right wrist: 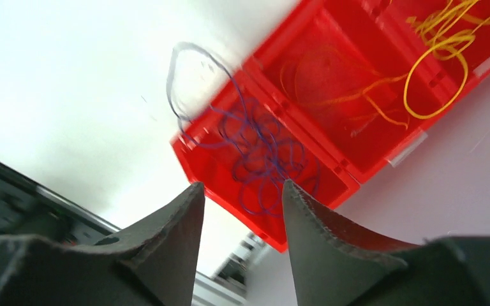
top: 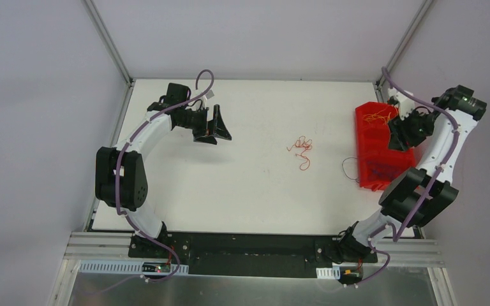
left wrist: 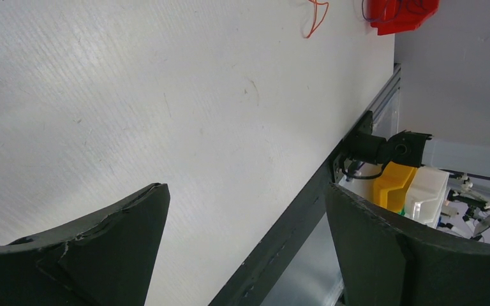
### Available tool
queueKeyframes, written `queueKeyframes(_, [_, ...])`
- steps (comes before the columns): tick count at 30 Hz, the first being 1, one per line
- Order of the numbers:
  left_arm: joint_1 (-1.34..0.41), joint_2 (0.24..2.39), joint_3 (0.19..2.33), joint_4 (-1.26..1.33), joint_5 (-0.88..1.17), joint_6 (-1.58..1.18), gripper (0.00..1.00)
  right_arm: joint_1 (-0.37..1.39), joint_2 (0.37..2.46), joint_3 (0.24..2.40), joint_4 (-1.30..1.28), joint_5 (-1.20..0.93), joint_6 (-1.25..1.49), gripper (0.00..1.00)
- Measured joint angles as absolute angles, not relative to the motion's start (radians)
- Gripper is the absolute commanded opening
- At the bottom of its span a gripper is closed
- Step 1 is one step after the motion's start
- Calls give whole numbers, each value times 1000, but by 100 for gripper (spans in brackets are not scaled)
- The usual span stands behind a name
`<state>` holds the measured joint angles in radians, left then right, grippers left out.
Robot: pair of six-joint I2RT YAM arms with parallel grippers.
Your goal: Untangle the cables
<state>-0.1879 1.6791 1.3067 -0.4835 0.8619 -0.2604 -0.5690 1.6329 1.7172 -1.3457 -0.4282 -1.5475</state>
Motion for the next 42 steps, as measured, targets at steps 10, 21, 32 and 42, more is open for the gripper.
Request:
queueKeyframes(10, [-202,1679,1317,-484,849,-217,95,-569,1551,1724,-1475,-723,-1203,56])
queueKeyframes(21, [-294,1679,1309,-474,832,-211,95,-242,1506,1223,-988,-449,-765,53])
queueKeyframes(32, [-293,1679,1286,-434,839,-251,95,-173,1541,1049,-626,-180,-583,52])
queueKeyframes(42, [-293,1689,1286,-367,873,-335,95,-168,1689,1047,-545,-160,-518,45])
